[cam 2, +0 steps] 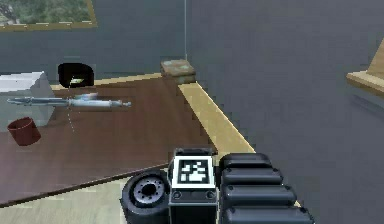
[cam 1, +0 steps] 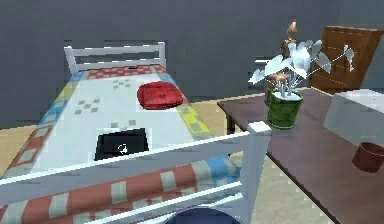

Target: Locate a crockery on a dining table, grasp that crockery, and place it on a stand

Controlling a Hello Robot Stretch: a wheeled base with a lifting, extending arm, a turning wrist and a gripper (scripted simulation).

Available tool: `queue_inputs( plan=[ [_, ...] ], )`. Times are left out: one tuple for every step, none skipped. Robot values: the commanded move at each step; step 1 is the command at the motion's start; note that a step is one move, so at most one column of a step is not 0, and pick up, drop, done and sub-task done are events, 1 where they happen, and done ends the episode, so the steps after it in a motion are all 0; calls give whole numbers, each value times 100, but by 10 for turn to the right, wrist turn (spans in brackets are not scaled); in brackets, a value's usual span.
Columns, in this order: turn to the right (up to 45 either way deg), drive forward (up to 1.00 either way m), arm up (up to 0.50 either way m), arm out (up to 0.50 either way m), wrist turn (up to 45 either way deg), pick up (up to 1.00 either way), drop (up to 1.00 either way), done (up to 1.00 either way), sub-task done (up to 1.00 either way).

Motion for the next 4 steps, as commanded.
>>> queue_inputs(
  plan=[
    [-450, 0, 0, 0, 0, 0, 0, 0, 0],
    [-450, 0, 0, 0, 0, 0, 0, 0, 0],
    [-90, 0, 0, 0, 0, 0, 0, 0, 0],
    [0, 100, 0, 0, 0, 0, 0, 0, 0]
  ],
)
